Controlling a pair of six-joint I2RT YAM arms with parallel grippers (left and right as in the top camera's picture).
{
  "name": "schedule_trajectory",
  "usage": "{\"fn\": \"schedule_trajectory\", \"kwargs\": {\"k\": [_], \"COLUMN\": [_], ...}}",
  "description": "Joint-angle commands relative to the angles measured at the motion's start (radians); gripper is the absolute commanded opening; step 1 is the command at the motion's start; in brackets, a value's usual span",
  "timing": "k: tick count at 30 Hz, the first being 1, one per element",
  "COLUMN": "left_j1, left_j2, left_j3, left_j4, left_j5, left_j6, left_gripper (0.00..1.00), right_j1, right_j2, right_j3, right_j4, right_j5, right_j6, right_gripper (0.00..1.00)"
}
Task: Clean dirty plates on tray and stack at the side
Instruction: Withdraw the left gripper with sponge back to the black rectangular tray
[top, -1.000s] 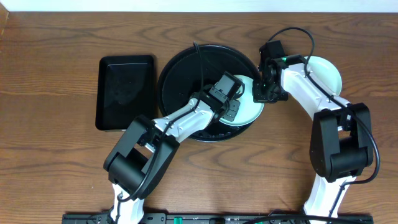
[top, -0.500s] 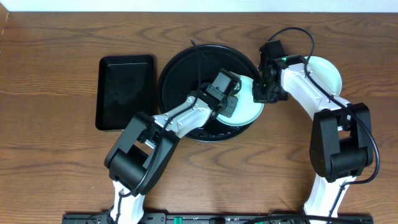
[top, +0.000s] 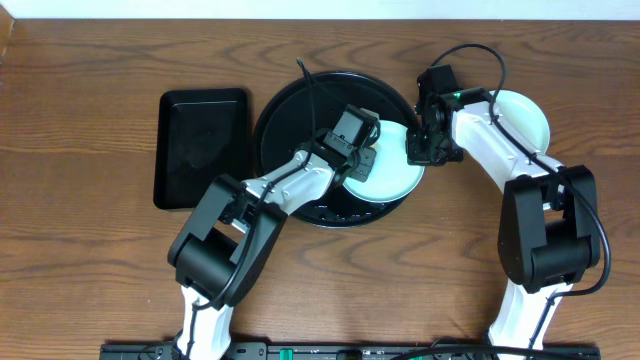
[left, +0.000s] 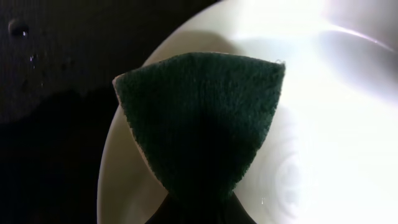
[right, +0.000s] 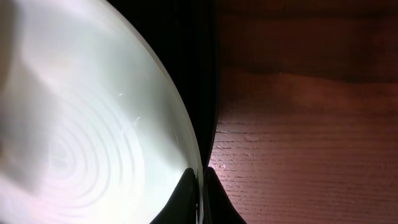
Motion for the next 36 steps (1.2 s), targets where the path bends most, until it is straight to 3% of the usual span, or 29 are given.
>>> {"fn": "schedule_trajectory", "kwargs": {"k": [1, 9, 16, 24, 29, 36], "left_j1": [0.008, 0.034, 0.092, 0.266, 0.428, 0.670], "left_j2": [0.064, 0.012, -0.229, -0.513, -0.565, -0.528], "left_j3": [-0.018, 0.012, 0.021, 0.021, 0.021, 0.021], "left_j4": [0.033, 0.162, 0.167, -0.104, -0.298, -0.477], "left_j5": [-0.013, -0.013, -0.013, -0.013, 0.004, 0.279], "left_j6": [0.074, 0.125, 0.112, 0.087, 0.013, 0.004], "left_gripper": [0.08, 0.08, 0.08, 0.08, 0.08, 0.08], "right_j1": [0.004, 0.004, 0.009, 0.014, 0.039, 0.175], "right_j2": [-0.002, -0.002, -0.002, -0.059, -0.143, -0.269], "right_j3": [-0.025, -0.025, -0.025, 0.053, 0.202, 0.330], "right_j4": [-0.009, -0.006, 0.007, 0.023, 0.021, 0.053], "right_j5": [0.063, 0.063, 0.063, 0.063, 0.096, 0.473], "right_j6": [0.001, 0.001, 0.001, -0.031, -0.081, -0.226], "right_gripper": [0.01, 0.01, 0.01, 0.01, 0.01, 0.01]}}
